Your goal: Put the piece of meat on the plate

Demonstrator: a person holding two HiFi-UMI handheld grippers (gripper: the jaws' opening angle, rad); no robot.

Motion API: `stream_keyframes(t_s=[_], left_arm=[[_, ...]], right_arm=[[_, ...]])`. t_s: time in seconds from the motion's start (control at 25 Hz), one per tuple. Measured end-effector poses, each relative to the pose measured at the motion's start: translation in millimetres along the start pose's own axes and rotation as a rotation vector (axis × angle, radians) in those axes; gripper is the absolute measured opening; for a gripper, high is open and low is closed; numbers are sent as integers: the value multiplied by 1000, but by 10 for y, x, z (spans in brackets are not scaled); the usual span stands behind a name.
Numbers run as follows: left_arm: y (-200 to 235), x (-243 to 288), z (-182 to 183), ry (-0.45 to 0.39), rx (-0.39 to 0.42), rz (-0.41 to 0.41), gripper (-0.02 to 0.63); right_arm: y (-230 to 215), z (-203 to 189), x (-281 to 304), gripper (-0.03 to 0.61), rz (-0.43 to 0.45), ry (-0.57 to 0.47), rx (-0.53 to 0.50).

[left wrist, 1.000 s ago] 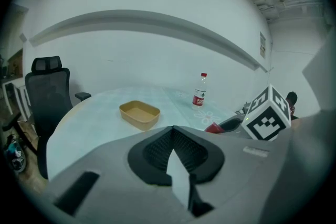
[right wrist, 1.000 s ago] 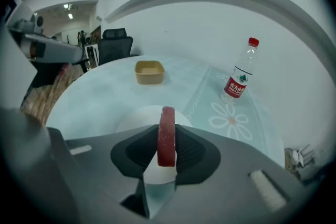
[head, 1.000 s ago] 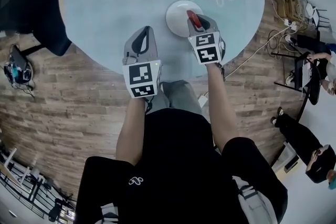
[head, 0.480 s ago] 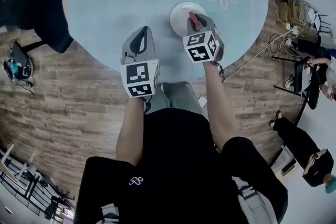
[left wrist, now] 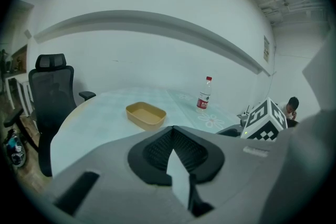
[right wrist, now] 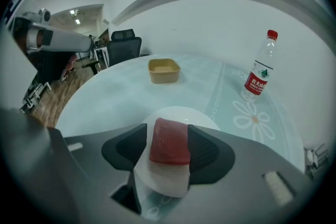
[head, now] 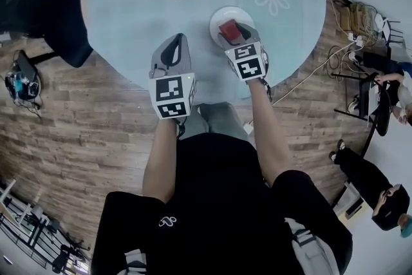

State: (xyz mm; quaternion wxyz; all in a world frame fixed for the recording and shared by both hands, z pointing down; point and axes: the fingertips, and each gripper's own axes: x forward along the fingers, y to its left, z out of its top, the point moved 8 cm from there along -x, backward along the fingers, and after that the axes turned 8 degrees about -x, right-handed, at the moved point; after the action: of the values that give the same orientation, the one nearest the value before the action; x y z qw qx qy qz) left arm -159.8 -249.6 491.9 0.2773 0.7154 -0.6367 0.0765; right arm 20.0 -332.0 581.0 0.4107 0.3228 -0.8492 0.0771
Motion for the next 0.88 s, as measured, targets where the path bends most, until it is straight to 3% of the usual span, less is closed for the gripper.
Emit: stream_keyframes(t_s=[0.12, 0.28, 0.4, 0.56, 0.72, 0.88], left_arm=[[0, -17, 50, -12, 2, -3, 2], [-92, -40, 210, -50, 10, -34, 2], [-205, -63, 361, -100, 22, -90, 2], [-387, -148, 626, -235, 3, -205, 2], [-585, -246, 867, -313, 67, -224, 2], [-807, -361, 1061, -372, 115, -218, 2]], right_arm=[[-30, 55, -111, 231, -39, -51, 30], [-184, 227, -543, 9, -150, -211, 109], [-258, 354, -862, 8, -168, -326, 193], [-338, 528, -1356, 9, -190, -508, 293], [-390, 680, -1877, 11, -219, -668, 322], [-520, 732, -2283, 11, -260, -761, 341]])
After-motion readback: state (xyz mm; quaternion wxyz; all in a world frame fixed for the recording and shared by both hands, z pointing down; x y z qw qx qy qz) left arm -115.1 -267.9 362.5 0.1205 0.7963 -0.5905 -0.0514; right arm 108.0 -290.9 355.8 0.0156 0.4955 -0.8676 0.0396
